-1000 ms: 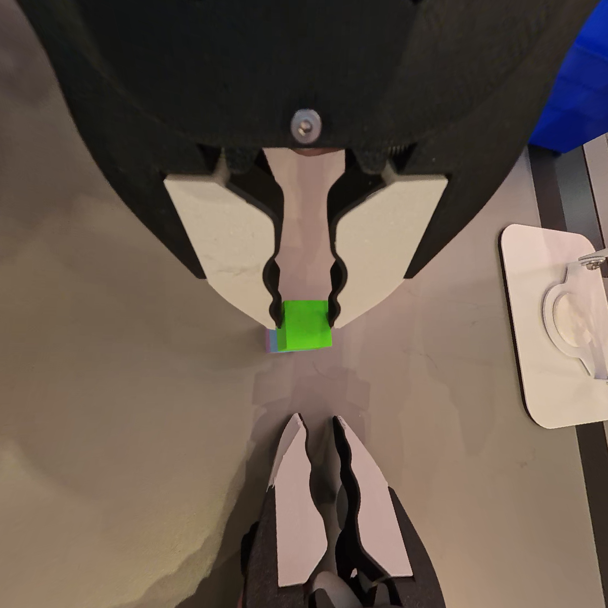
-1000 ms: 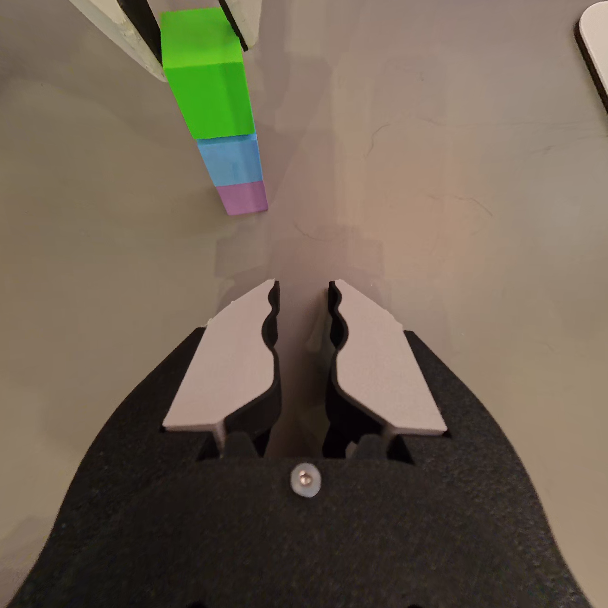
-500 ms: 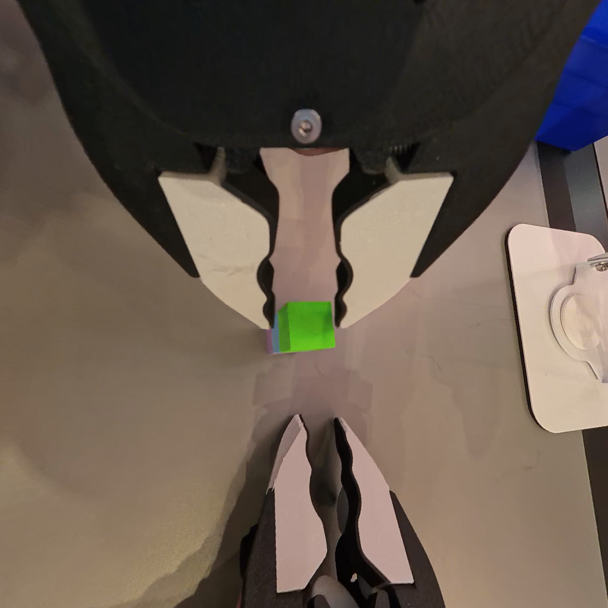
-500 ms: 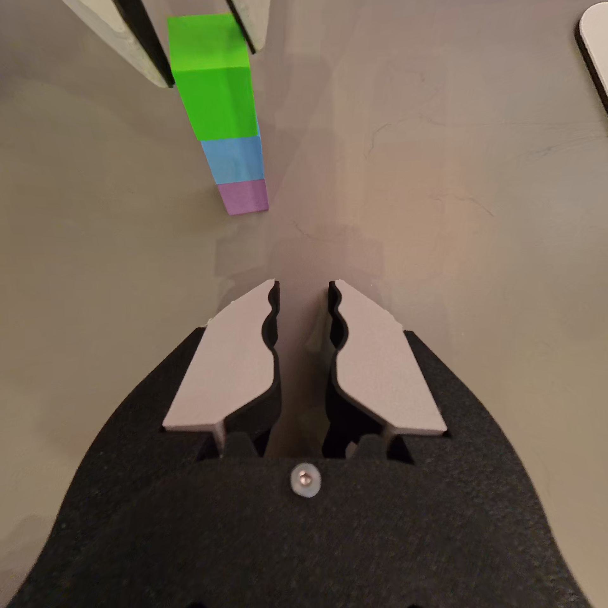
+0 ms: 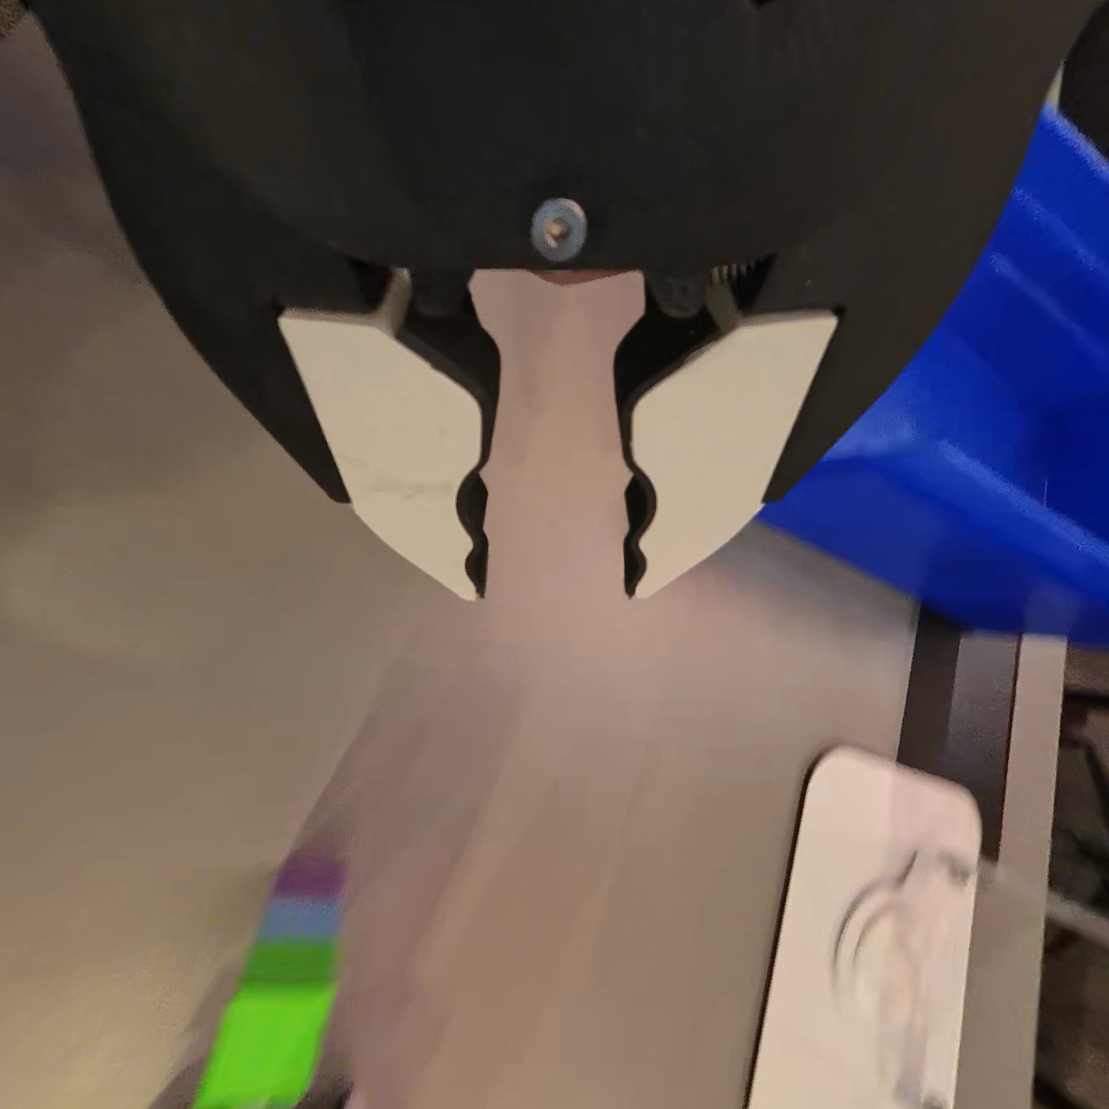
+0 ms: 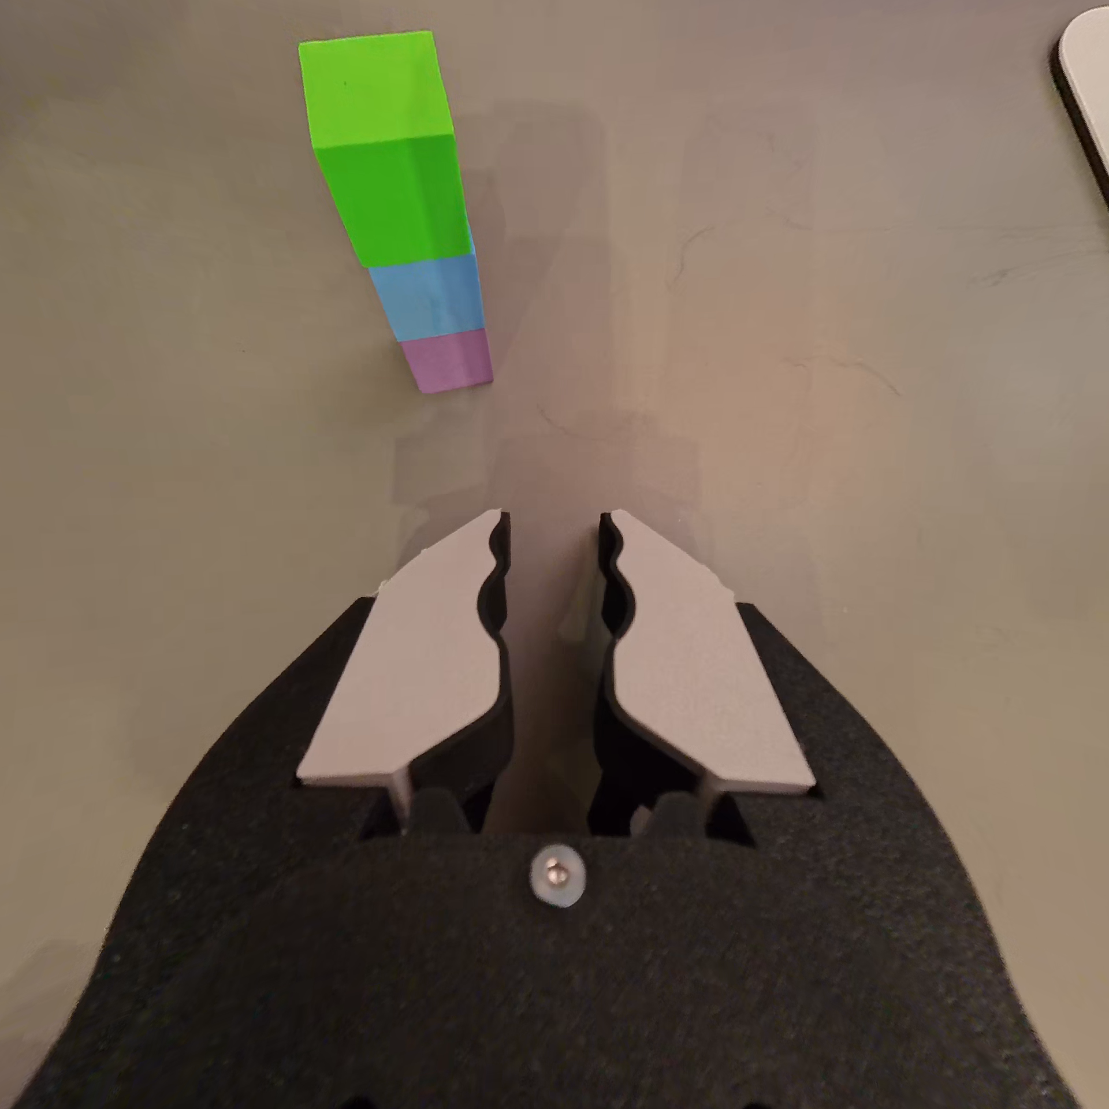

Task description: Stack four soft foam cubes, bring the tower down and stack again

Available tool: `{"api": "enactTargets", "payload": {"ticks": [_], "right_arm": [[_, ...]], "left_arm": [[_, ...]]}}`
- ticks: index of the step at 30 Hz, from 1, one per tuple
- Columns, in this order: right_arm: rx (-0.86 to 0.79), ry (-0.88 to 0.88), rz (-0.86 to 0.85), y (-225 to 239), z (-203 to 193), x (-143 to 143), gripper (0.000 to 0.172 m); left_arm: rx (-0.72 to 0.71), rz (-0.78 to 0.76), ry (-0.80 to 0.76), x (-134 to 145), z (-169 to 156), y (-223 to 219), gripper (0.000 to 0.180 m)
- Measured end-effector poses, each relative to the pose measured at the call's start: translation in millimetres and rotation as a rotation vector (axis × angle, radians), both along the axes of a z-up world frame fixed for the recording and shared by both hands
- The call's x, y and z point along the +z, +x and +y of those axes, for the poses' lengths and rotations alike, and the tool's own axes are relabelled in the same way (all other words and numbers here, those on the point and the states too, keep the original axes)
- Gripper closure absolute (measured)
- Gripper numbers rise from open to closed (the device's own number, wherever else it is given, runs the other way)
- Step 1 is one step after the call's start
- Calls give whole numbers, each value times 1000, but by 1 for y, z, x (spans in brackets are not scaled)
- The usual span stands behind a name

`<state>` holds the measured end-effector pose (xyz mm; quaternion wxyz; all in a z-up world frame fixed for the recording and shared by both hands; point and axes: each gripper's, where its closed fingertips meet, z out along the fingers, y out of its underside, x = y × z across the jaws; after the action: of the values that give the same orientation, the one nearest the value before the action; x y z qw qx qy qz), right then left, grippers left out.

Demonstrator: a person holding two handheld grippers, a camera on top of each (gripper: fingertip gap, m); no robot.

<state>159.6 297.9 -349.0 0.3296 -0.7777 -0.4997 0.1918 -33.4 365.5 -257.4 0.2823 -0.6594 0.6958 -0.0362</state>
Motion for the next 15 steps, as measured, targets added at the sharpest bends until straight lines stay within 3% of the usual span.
{"api": "enactTargets", "payload": {"ticks": [5, 8, 15], "right_arm": [[-4, 0, 4, 0, 0, 0, 144], [-5, -4, 7, 0, 1, 0, 145], [-3, -3, 11, 0, 0, 1, 145]], "left_arm": [[279, 46, 40, -22, 47, -77, 136], [465, -9, 24, -34, 70, -102, 133], [454, 28, 47, -72, 97, -117, 137]]}}
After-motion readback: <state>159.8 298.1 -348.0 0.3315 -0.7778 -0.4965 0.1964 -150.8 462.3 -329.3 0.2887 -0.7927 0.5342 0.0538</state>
